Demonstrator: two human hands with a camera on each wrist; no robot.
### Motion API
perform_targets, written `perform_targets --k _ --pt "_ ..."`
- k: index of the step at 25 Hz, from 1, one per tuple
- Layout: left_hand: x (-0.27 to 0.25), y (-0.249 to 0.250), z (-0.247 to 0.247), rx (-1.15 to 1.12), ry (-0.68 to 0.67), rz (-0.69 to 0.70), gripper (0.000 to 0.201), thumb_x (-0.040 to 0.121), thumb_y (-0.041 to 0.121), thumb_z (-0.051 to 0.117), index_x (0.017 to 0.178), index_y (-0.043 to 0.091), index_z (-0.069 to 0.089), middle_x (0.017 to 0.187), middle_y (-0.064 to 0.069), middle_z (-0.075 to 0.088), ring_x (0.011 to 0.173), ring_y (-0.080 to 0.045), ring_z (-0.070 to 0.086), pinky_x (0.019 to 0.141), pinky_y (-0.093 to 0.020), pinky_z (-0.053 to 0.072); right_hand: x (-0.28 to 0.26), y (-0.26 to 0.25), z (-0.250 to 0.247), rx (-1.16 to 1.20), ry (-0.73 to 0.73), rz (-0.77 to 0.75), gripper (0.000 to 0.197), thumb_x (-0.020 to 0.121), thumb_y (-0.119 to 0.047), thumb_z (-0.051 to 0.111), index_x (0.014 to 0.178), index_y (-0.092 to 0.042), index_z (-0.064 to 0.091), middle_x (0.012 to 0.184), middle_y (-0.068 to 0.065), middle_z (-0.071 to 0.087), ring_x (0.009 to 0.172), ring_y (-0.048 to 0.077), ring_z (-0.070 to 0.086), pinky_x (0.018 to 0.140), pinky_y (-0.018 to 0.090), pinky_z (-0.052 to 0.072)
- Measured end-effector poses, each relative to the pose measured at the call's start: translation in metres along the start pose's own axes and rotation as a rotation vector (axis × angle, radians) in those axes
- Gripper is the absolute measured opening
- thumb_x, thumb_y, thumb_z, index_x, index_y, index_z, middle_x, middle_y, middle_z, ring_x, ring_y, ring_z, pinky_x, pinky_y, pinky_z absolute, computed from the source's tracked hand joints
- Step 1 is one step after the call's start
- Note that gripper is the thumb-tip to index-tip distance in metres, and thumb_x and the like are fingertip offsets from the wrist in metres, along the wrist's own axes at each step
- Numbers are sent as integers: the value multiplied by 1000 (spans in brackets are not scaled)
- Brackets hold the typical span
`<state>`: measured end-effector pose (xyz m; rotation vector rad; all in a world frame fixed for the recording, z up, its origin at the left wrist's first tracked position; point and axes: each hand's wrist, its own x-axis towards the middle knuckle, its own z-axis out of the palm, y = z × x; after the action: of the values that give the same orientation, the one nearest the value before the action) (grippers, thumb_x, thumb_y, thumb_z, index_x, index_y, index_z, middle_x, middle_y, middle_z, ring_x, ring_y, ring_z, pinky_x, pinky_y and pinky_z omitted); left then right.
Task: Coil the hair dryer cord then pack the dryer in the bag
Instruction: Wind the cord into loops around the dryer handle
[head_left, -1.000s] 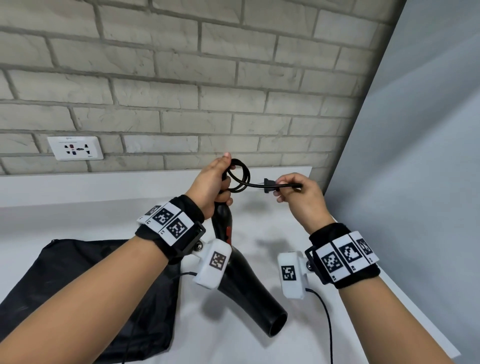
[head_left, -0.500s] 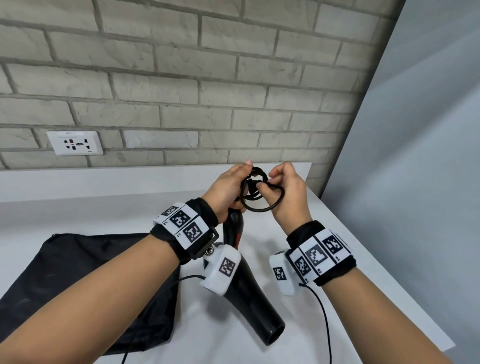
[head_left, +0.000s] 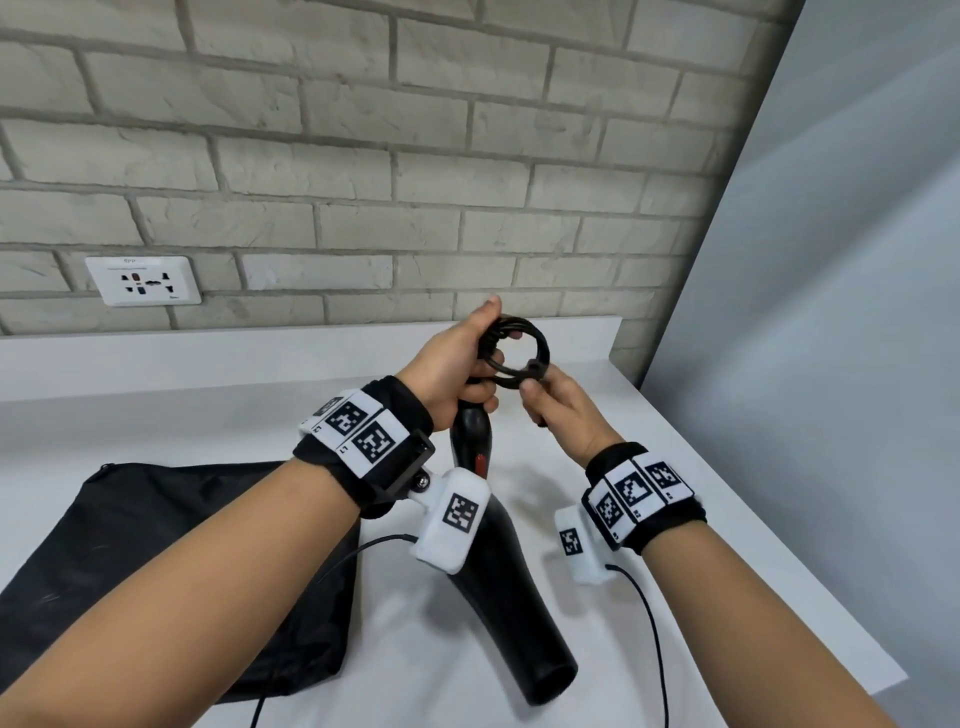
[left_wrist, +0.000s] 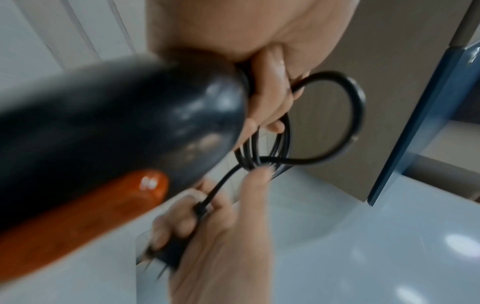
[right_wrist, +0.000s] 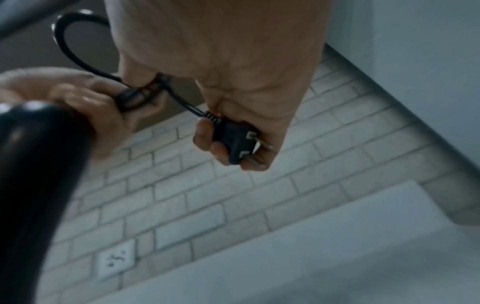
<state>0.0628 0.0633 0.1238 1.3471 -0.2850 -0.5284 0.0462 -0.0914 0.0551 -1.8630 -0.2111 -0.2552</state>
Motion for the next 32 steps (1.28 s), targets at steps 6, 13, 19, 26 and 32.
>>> perform_targets --k 6,13,19,26,32 --pt "-4 4 -6 53 -51 60 27 94 40 43 73 24 43 40 11 18 30 -7 11 44 -22 26 -9 52 -25 -444 3 276 35 94 -34 31 76 -14 54 66 -2 47 70 20 46 63 23 37" --pt "0 -2 -5 22 -83 76 24 95 34 43 73 24 44 41 11 20 30 -5 12 41 -20 28 -1 7 -9 -69 -54 30 23 94 -1 41 100 -16 57 89 0 63 80 -9 59 79 3 41" --pt "-3 2 -7 47 -42 56 37 94 49 36 70 21 42 38 10 18 30 -8 11 47 -26 21 1 -20 -2 -89 -51 -14 27 95 -2 39 78 -15 56 48 -24 59 51 -10 51 57 6 39" --pt "-2 -6 -1 158 31 16 35 92 38 47 63 20 41 37 9 18 32 -9 10 49 -27 18 23 -49 -22 -344 157 25 28 88 -7 52 63 -18 58 58 -9 51 45 -10 46 55 10 33" --pt "0 -13 2 247 28 -14 35 95 42 38 90 18 63 38 10 19 35 -9 12 48 -27 14 23 -74 -21 -358 331 -108 15 85 -9 56 72 -10 63 51 -10 45 39 -5 42 44 6 28"
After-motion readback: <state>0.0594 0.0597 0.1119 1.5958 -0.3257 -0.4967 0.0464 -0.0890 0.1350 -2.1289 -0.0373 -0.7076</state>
